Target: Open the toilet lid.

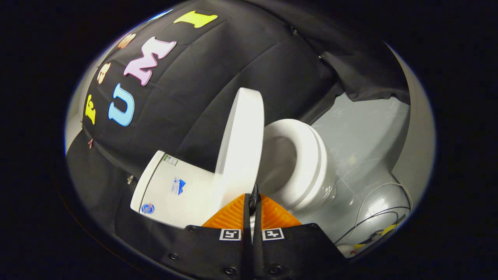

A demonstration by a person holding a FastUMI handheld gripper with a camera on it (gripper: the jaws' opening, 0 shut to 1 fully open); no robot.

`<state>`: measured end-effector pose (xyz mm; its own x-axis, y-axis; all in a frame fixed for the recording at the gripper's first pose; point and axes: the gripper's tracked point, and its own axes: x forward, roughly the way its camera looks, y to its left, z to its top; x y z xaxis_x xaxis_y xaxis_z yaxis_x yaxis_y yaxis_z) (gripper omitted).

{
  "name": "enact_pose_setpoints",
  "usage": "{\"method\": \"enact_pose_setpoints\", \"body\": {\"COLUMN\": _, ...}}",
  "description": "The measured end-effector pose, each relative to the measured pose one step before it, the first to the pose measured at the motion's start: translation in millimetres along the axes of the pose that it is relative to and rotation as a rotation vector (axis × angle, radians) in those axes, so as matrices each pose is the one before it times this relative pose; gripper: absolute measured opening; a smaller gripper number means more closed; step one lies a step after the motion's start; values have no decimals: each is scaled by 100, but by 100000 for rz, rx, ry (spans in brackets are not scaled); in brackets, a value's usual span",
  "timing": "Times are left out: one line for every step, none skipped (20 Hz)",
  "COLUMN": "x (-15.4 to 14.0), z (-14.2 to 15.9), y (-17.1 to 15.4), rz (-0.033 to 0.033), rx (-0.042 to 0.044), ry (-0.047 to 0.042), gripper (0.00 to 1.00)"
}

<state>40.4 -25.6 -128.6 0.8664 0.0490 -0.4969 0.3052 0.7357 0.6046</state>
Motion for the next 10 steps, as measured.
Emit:
{"method": "enact_pose_setpoints", "body": {"x": -207, "z": 18, "y": 717, "rz": -2001, "rx": -1708, "ry": 1140, "gripper": 5}}
{"method": "enact_pose_setpoints", "body": {"x": -278, "z": 181, "y": 837, "rz": -2102, "rx": -1269, "ry": -361, "gripper": 5}}
{"method": "enact_pose_setpoints", "body": {"x": -213, "z": 197, "y": 838, "rz": -1410, "rx": -2726, "ry": -487, "gripper": 5}}
{"method": "enact_pose_setpoints", "body": {"x": -273, "z": 149, "y": 976, "rz": -1043, "rx": -3213, "ry": 152, "gripper": 5}}
{"method": "enact_pose_setpoints", "body": {"x": -305, "z": 102, "y": 1030, "rz": -457, "rx": -2729, "ry": -307, "gripper": 5}}
{"method": "enact_pose_setpoints", "body": {"x": -207, "z": 151, "y": 1207, "rz": 260, "rx": -2028, "ry": 35, "gripper": 5}}
{"method": "enact_pose_setpoints", "body": {"x": -167, "z": 279, "y": 1074, "rz": 393, "rx": -1408, "ry": -501, "gripper": 5}}
{"method": "enact_pose_setpoints", "body": {"x": -251, "z": 79, "y": 550, "rz": -130, "rx": -1740, "ry": 166, "gripper": 5}}
{"method": "enact_pose_setpoints", "body": {"x": 7, "z": 134, "y": 511, "rz": -806, "rx": -1984, "ry": -263, "gripper": 5}}
{"method": "enact_pose_setpoints", "body": {"x": -182, "z": -121, "y": 485, "rz": -1026, "rx": -1969, "ry": 253, "gripper": 5}}
